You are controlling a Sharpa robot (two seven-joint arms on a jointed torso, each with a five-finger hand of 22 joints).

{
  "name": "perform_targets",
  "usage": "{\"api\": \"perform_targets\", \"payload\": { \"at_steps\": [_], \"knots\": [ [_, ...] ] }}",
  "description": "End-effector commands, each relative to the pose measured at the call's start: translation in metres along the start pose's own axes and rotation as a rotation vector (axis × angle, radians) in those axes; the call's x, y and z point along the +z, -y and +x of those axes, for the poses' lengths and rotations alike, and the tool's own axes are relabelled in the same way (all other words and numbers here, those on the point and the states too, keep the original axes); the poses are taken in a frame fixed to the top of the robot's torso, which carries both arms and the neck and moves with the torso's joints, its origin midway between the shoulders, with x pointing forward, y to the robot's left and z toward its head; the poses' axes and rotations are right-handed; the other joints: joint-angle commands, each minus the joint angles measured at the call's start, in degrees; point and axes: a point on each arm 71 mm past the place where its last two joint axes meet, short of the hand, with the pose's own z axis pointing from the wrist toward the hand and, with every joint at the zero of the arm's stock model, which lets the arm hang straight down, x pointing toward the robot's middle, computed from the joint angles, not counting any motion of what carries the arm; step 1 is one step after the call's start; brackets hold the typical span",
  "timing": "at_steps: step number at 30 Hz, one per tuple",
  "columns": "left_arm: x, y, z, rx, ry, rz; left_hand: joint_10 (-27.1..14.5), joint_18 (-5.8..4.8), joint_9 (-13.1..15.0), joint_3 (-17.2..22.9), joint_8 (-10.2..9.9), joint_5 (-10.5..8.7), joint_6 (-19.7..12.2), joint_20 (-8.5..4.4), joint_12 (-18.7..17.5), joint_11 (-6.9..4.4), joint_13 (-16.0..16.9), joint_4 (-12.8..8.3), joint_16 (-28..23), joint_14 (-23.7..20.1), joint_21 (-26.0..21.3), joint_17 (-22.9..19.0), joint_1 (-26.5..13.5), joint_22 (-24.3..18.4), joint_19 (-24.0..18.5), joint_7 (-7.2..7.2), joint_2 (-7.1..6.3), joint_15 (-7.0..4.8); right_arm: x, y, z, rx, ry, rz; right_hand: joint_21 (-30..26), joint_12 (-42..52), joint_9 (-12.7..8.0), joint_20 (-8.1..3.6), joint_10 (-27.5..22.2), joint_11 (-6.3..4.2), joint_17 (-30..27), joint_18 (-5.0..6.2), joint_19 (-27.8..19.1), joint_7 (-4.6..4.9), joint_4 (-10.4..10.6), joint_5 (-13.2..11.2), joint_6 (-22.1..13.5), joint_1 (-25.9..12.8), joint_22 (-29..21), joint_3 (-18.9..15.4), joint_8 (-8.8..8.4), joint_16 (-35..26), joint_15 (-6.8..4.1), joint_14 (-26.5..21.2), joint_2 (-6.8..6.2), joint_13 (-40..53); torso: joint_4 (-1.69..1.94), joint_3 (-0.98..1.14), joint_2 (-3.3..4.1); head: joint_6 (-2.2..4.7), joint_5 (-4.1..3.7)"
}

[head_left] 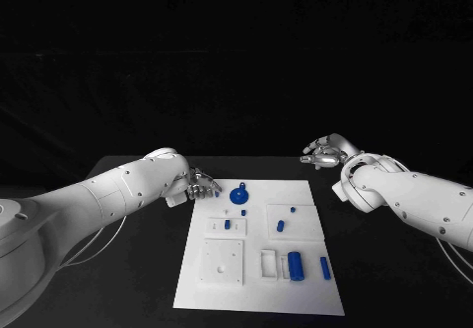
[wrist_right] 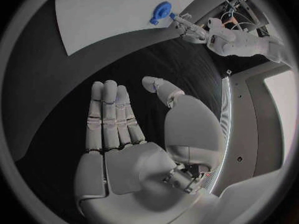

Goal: Assemble the parts on the task board

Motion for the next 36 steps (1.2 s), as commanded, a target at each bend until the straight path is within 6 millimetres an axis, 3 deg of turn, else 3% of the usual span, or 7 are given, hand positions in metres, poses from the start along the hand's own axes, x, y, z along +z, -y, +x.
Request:
{"api": "perform_targets", "payload": {
  "at_steps": [1, 6, 19, 32, 36],
  "knots": [
    [0.0003, 0.0031, 0.0017, -0.023, -0.022, 0.021, -0.45, 0.27, -0.14, -0.16, 0.26, -0.25, -0.48, -7.02, 0.36, -0.08, 0.12, -0.41, 0.13, -0.41, 0.12, 0.07, -0.07, 0.07, -0.13, 0.06, 0.85, -0.08, 0.0, -0.0015, 0.0007, -0.002, -0.004, -0.013, -0.21, 0.2, -0.07, 0.35, -0.44, -0.1, -0.04, 0.42, -0.12, 0.51, -0.34, 0.39, -0.05, 0.0, 1.39, 0.1, -0.09, -0.28, 0.04, -0.33, 0.56, -0.09, 0.03, 0.0, -0.03, -0.08, 0.07],
    [0.0005, 0.003, 0.0017, -0.038, -0.029, 0.023, -0.55, 0.19, -0.43, -0.25, 0.43, -0.24, -0.83, -7.04, 0.4, -0.01, 0.27, -1.28, 0.15, -0.5, 0.08, 0.1, 0.26, 0.13, -0.24, 0.13, 2.0, -0.05, 0.0001, -0.0017, 0.001, -0.002, -0.004, -0.013, -0.21, 0.21, -0.07, 0.35, -0.44, -0.1, -0.04, 0.42, -0.12, 0.52, -0.35, 0.39, -0.06, 0.01, 1.39, 0.1, -0.09, -0.28, 0.04, -0.33, 0.56, -0.11, 0.03, 0.0, -0.02, -0.07, 0.12],
    [0.0013, 0.0059, 0.0031, -0.051, -0.042, 0.034, -0.87, -0.17, -2.25, 1.17, 0.73, 0.37, -1.94, -6.98, 0.22, 0.3, 0.56, -6.73, 0.01, -0.76, -0.12, 0.05, 2.37, 0.41, -0.5, 0.51, 6.98, 0.1, 0.0008, -0.0025, 0.0021, -0.003, -0.008, -0.014, -0.21, 0.25, -0.07, 0.36, -0.44, -0.1, -0.03, 0.42, -0.12, 0.52, -0.36, 0.4, -0.06, 0.01, 1.39, 0.1, -0.09, -0.27, 0.04, -0.34, 0.57, -0.15, 0.02, 0.01, -0.01, -0.02, 0.06],
    [0.0016, 0.004, 0.0022, -0.05, -0.047, 0.028, -0.81, -0.25, -2.58, 1.53, 0.91, 0.59, -1.94, -6.96, 0.22, 0.34, 0.62, -7.67, 0.04, -0.71, -0.13, 0.06, 2.46, 0.47, -0.46, 0.52, 7.49, 0.13, 0.001, -0.0023, 0.002, -0.003, -0.008, -0.013, -0.2, 0.3, -0.07, 0.36, -0.43, -0.1, -0.03, 0.42, -0.12, 0.51, -0.33, 0.42, -0.05, 0.03, 1.39, 0.16, -0.08, -0.26, 0.04, -0.34, 0.68, -0.19, 0.01, 0.0, -0.01, -0.11, 0.11],
    [0.0017, 0.0048, 0.0026, -0.049, -0.049, 0.03, -0.68, -0.27, -2.82, 1.9, 1.18, 0.75, -1.75, -6.98, 0.26, 0.27, 0.68, -8.48, 0.11, -0.62, -0.11, 0.08, 2.59, 0.54, -0.37, 0.46, 8.22, 0.1, 0.0011, -0.0024, 0.0022, -0.003, -0.008, -0.013, -0.2, 0.31, -0.07, 0.37, -0.43, -0.1, -0.03, 0.42, -0.12, 0.51, -0.32, 0.43, -0.05, 0.03, 1.39, 0.17, -0.08, -0.26, 0.04, -0.34, 0.69, -0.2, 0.01, -0.01, -0.01, -0.1, 0.13]
  ]
}}
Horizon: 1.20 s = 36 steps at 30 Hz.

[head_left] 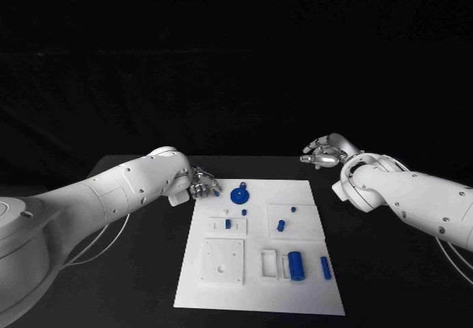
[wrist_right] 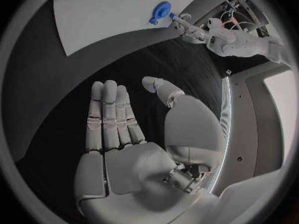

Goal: Assemble the parts on the task board

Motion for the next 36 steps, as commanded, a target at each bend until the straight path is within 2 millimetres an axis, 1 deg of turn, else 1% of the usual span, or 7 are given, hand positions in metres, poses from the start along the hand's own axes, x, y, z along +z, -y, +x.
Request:
{"api": "perform_targets", "payload": {
  "at_steps": [1, 4, 7, 13, 18, 23, 36],
  "knots": [
    [0.0, 0.003, 0.003, 0.003, -0.023, 0.012, -0.04, -0.27, -0.22, 0.26, 0.31, 0.5, -0.24, -6.99, 0.03, 0.06, 0.11, -0.87, 0.12, -0.17, -0.1, 0.04, 0.23, 0.11, -0.35, -0.1, 1.0, 0.08, 0.0, -0.001, 0.001, -0.003, -0.008, -0.013, -0.2, 0.31, -0.07, 0.37, -0.43, -0.1, -0.03, 0.42, -0.12, 0.28, -0.32, 0.2, -0.04, 0.03, 1.39, 0.17, -0.08, -0.26, 0.04, -0.34, 0.69, -0.09, 0.01, -0.02, 0.0, 0.0, 0.0],
    [0.0, 0.003, 0.003, 0.003, -0.023, 0.016, 0.07, -0.31, -0.5, 0.77, 0.64, 1.29, -0.06, -7.0, 0.02, 0.02, 0.15, -2.21, 0.17, -0.12, -0.07, 0.05, 0.57, 0.2, -0.29, -0.13, 1.85, 0.06, 0.0, -0.001, 0.001, -0.003, -0.007, -0.012, -0.21, 0.32, -0.07, 0.37, -0.43, -0.1, -0.03, 0.42, -0.12, 0.28, -0.32, 0.2, -0.04, 0.02, 1.39, 0.17, -0.08, -0.26, 0.04, -0.34, 0.69, -0.1, 0.0, -0.02, 0.0, -0.01, 0.02],
    [0.0, 0.003, 0.003, 0.002, -0.021, 0.018, 0.48, -0.4, -0.75, 1.5, 1.28, 4.36, 0.54, -7.01, 0.05, -0.1, 0.21, -3.86, 0.27, 0.06, 0.0, 0.09, 0.98, 0.34, -0.13, -0.29, 2.91, 0.03, 0.0, -0.001, 0.001, -0.003, -0.008, -0.013, -0.21, 0.33, -0.07, 0.37, -0.43, -0.1, -0.03, 0.42, -0.12, 0.28, -0.32, 0.21, -0.04, 0.01, 1.39, 0.17, -0.07, -0.26, 0.05, -0.34, 0.68, -0.11, 0.02, -0.01, -0.01, -0.05, 0.04],
    [0.0, 0.004, 0.002, -0.005, -0.002, 0.023, 1.96, -0.38, -1.27, 2.19, 2.36, 7.58, 1.75, -7.19, -0.01, -0.42, 0.13, -6.23, 0.63, 0.94, 0.24, 0.19, 1.0, 0.55, 0.56, -0.7, 3.96, -0.15, 0.0, -0.001, 0.001, -0.003, -0.008, -0.012, -0.21, 0.34, -0.07, 0.37, -0.43, -0.1, -0.03, 0.42, -0.12, 0.28, -0.31, 0.22, -0.04, 0.0, 1.39, 0.17, -0.07, -0.25, 0.05, -0.34, 0.68, -0.12, 0.05, -0.01, -0.04, -0.05, 0.09],
    [-0.001, 0.005, 0.003, -0.01, 0.013, 0.028, 4.41, -0.05, -2.01, 2.47, 3.37, 12.36, 3.61, -7.66, 0.15, -1.04, 0.17, -7.75, 1.34, 2.73, 0.83, 0.44, 0.34, 0.82, 1.98, -1.38, 3.71, -0.68, 0.0, -0.001, 0.001, -0.004, -0.009, -0.012, -0.21, 0.36, -0.07, 0.38, -0.43, -0.1, -0.03, 0.42, -0.13, 0.28, -0.31, 0.23, -0.04, -0.01, 1.39, 0.17, -0.07, -0.25, 0.05, -0.35, 0.67, -0.14, 0.03, -0.02, -0.04, -0.01, 0.13],
    [-0.003, 0.006, 0.004, -0.012, 0.019, 0.035, 5.84, 0.22, -2.67, 2.6, 3.92, 15.33, 4.71, -8.07, 0.27, -1.47, 0.36, -8.52, 1.72, 3.92, 1.34, 0.61, -0.24, 1.07, 3.06, -1.81, 3.37, -1.16, 0.0, -0.001, 0.001, -0.004, -0.009, -0.012, -0.21, 0.37, -0.07, 0.38, -0.44, -0.1, -0.02, 0.42, -0.13, 0.28, -0.31, 0.23, -0.05, -0.02, 1.39, 0.17, -0.08, -0.25, 0.05, -0.35, 0.66, -0.16, 0.03, 0.0, -0.06, 0.08, 0.23],
    [-0.023, 0.004, 0.013, -0.002, 0.033, 0.071, 8.27, 0.74, -3.43, 2.63, 5.08, 19.68, 6.83, -8.89, 1.25, -2.32, 1.27, -9.14, 2.88, 6.24, 2.55, 1.16, -0.94, 1.66, 5.02, -2.67, 2.59, -2.16, -0.001, 0.002, -0.002, -0.005, -0.005, -0.006, -0.21, 0.39, -0.08, 0.38, -0.45, -0.1, -0.02, 0.42, -0.14, 0.28, -0.33, 0.27, -0.06, 0.0, 1.39, 0.18, -0.08, -0.25, 0.05, -0.36, 0.66, -0.19, 0.2, 0.1, -0.24, 0.06, 0.49]
  ]
}}
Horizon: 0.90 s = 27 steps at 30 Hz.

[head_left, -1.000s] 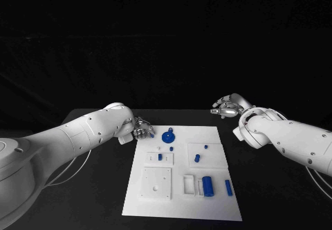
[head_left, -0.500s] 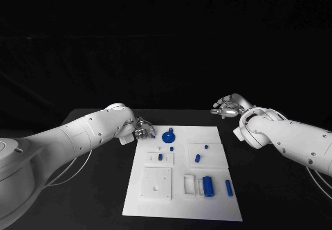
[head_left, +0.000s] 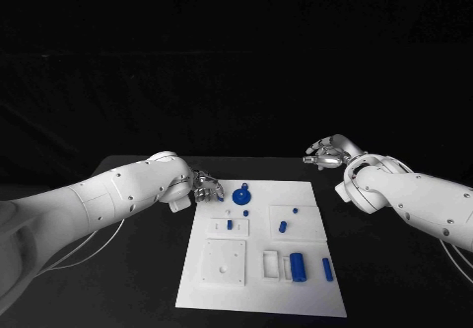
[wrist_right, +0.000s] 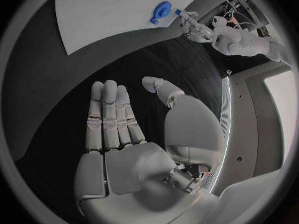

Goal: Assemble the parts on the task board

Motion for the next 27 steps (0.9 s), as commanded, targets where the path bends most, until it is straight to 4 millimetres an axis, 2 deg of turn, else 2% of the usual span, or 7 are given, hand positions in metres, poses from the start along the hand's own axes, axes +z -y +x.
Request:
{"api": "perform_targets", "payload": {
  "at_steps": [1, 9, 16, 20, 27],
  "knots": [
    [-0.009, 0.001, 0.0, 0.003, 0.043, 0.009, 3.39, 0.78, -0.23, 1.82, 0.47, 1.15, 1.62, -8.13, 0.38, -2.62, 0.21, -2.17, 0.48, 2.41, 0.4, 0.12, -0.45, 0.12, 0.62, -1.08, -0.22, -1.8, 0.0, 0.0, 0.0, -0.004, -0.007, -0.009, -0.21, 0.39, -0.08, 0.38, -0.45, -0.1, -0.03, 0.42, -0.15, 0.4, -0.33, 0.27, 0.02, 0.0, 1.39, 0.18, -0.08, -0.25, 0.05, -0.36, 0.65, -0.1, 0.13, 0.1, -0.14, -0.1, 0.08],
    [-0.034, 0.001, 0.012, 0.06, 0.059, 0.053, 4.26, 0.96, -0.51, 1.86, 0.86, 2.37, 2.42, -8.43, 0.73, -2.88, 0.54, -2.27, 0.88, 3.2, 0.78, 0.31, -0.59, 0.29, 1.3, -1.37, -0.64, -2.13, -0.001, 0.003, -0.003, -0.006, -0.004, -0.004, -0.21, 0.41, -0.08, 0.38, -0.47, -0.1, -0.03, 0.42, -0.16, 0.4, -0.37, 0.3, 0.01, 0.03, 1.39, 0.19, -0.09, -0.25, 0.05, -0.38, 0.63, -0.13, 0.38, 0.21, -0.45, -0.42, 0.17],
    [-0.049, 0.002, 0.027, 0.094, 0.065, 0.091, 4.92, 1.11, -0.76, 2.0, 1.16, 3.6, 3.06, -8.65, 0.86, -3.11, 0.74, -2.31, 1.13, 3.86, 1.05, 0.42, -0.55, 0.39, 1.83, -1.61, -1.03, -2.29, -0.001, 0.005, -0.004, -0.007, -0.002, -0.002, -0.22, 0.42, -0.08, 0.38, -0.49, -0.1, -0.03, 0.42, -0.17, 0.41, -0.4, 0.32, 0.0, 0.06, 1.39, 0.2, -0.09, -0.26, 0.06, -0.39, 0.61, -0.16, 0.47, 0.11, -0.46, -0.68, 0.3],
    [-0.053, 0.0, 0.036, 0.116, 0.063, 0.098, 5.23, 1.17, -0.89, 2.03, 1.28, 4.37, 3.33, -8.74, 0.89, -3.22, 0.82, -2.3, 1.21, 4.16, 1.18, 0.45, -0.56, 0.43, 2.11, -1.72, -1.19, -2.37, -0.002, 0.005, -0.005, -0.007, -0.002, -0.002, -0.22, 0.42, -0.09, 0.38, -0.5, -0.09, -0.03, 0.42, -0.18, 0.41, -0.41, 0.33, -0.01, 0.07, 1.39, 0.21, -0.1, -0.26, 0.06, -0.4, 0.61, -0.18, 0.47, 0.07, -0.42, -0.79, 0.35],
    [-0.054, -0.001, 0.045, 0.148, 0.064, 0.102, 5.46, 1.25, -0.99, 2.05, 1.38, 4.75, 3.56, -8.83, 0.92, -3.34, 0.9, -2.33, 1.28, 4.44, 1.3, 0.48, -0.53, 0.47, 2.37, -1.82, -1.34, -2.46, -0.002, 0.005, -0.004, -0.007, -0.002, -0.003, -0.22, 0.44, -0.09, 0.39, -0.52, -0.09, -0.03, 0.42, -0.19, 0.42, -0.42, 0.35, -0.02, 0.08, 1.39, 0.22, -0.1, -0.26, 0.06, -0.42, 0.61, -0.21, 0.41, 0.13, -0.4, -1.01, 0.47]
  ]
}}
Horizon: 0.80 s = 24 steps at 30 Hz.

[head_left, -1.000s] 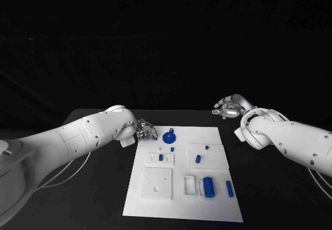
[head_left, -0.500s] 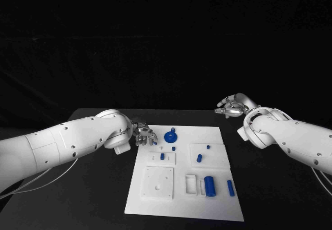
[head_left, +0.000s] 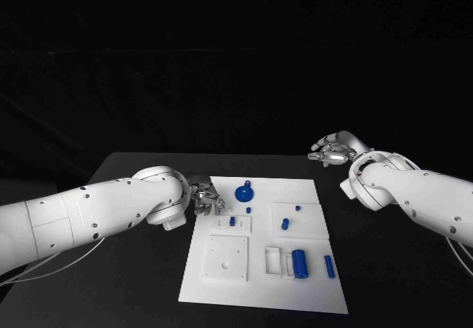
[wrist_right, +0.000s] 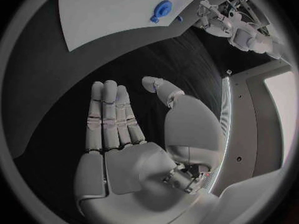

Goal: Assemble the parts on the task board

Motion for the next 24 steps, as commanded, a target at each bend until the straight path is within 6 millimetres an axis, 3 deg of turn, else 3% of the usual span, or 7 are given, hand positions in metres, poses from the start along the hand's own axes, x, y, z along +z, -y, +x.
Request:
{"api": "perform_targets", "payload": {
  "at_steps": [1, 19, 20, 22, 23, 24],
  "knots": [
    [0.0, 0.0, 0.0, 0.03, 0.038, 0.001, 0.41, 0.32, -0.07, 0.55, 0.34, 0.32, 0.31, -8.42, 0.27, 0.09, 0.06, -0.68, 0.38, 0.37, 0.2, 0.06, 0.29, 0.09, 0.34, 0.01, -0.2, 0.0, 0.0, -0.001, 0.001, -0.003, -0.009, -0.013, -0.22, 0.21, -0.09, 0.39, -0.37, 0.07, -0.03, 0.42, -0.2, 0.39, -0.27, 0.35, 0.02, 0.08, 1.39, 0.06, -0.1, -0.26, 0.06, -0.42, 0.61, -0.09, -0.04, 0.01, 0.05, -0.11, 0.14],
    [-0.002, -0.012, -0.005, -0.028, 0.038, -0.018, 0.43, 0.38, -0.29, 0.53, 0.26, -0.22, 0.22, -8.51, 0.11, 0.11, 0.08, -0.4, 0.2, 0.44, 0.25, -0.02, 0.19, 0.08, 0.58, 0.04, -0.45, -0.12, 0.0, 0.0, 0.0, -0.004, -0.008, -0.011, -0.23, 0.25, -0.1, 0.39, -0.39, 0.08, -0.03, 0.43, -0.21, 0.4, -0.29, 0.38, 0.01, 0.11, 1.39, 0.09, -0.1, -0.26, 0.07, -0.44, 0.64, -0.16, -0.19, 0.08, 0.06, 0.02, -0.1],
    [-0.003, -0.014, -0.006, -0.044, 0.042, -0.022, 0.37, 0.39, -0.42, 0.58, 0.16, -0.98, 0.04, -8.53, -0.01, 0.17, 0.05, -0.17, 0.06, 0.4, 0.18, -0.08, 0.23, 0.04, 0.61, 0.11, -0.53, -0.19, 0.0, 0.0, 0.0, -0.004, -0.008, -0.011, -0.23, 0.25, -0.1, 0.39, -0.39, 0.08, -0.03, 0.43, -0.21, 0.4, -0.29, 0.38, 0.01, 0.11, 1.39, 0.09, -0.1, -0.26, 0.07, -0.44, 0.64, -0.16, -0.2, 0.08, 0.05, 0.03, -0.15],
    [-0.004, -0.019, -0.016, -0.072, 0.065, -0.034, -0.26, 0.26, -0.95, 0.76, -0.65, -5.08, -0.76, -8.52, -0.75, 0.62, -0.14, 1.17, -0.79, -0.16, -0.29, -0.45, 0.41, -0.18, 0.36, 0.5, -1.45, -0.3, 0.0, 0.0, 0.0, -0.004, -0.007, -0.01, -0.23, 0.26, -0.1, 0.39, -0.39, 0.08, -0.03, 0.43, -0.21, 0.4, -0.29, 0.38, 0.01, 0.12, 1.39, 0.1, -0.1, -0.26, 0.07, -0.44, 0.64, -0.17, -0.2, 0.08, 0.04, 0.05, -0.16],
    [-0.004, -0.02, -0.021, -0.081, 0.075, -0.04, -0.57, 0.2, -1.08, 0.66, -1.18, -8.19, -1.14, -8.52, -1.21, 0.78, -0.28, 1.96, -1.23, -0.38, -0.51, -0.66, 0.4, -0.29, 0.26, 0.56, -2.43, -0.25, 0.0, 0.0, 0.0, -0.004, -0.007, -0.01, -0.22, 0.26, -0.1, 0.4, -0.39, 0.08, -0.03, 0.43, -0.21, 0.4, -0.29, 0.38, 0.01, 0.11, 1.39, 0.1, -0.1, -0.26, 0.07, -0.44, 0.64, -0.17, -0.16, 0.11, 0.02, 0.17, -0.14],
    [-0.005, -0.022, -0.026, -0.092, 0.089, -0.049, -1.01, 0.16, -1.3, 0.4, -1.92, -12.49, -2.16, -8.54, -1.65, 0.95, -0.39, 3.15, -1.65, -0.59, -0.71, -0.87, -0.09, -0.41, 0.26, 0.79, -3.86, -0.37, 0.0, 0.0, 0.0, -0.004, -0.007, -0.01, -0.22, 0.26, -0.1, 0.4, -0.39, 0.08, -0.03, 0.43, -0.21, 0.4, -0.29, 0.38, 0.01, 0.11, 1.39, 0.1, -0.1, -0.26, 0.07, -0.44, 0.64, -0.17, -0.14, 0.11, 0.02, 0.21, -0.12]
  ]
}}
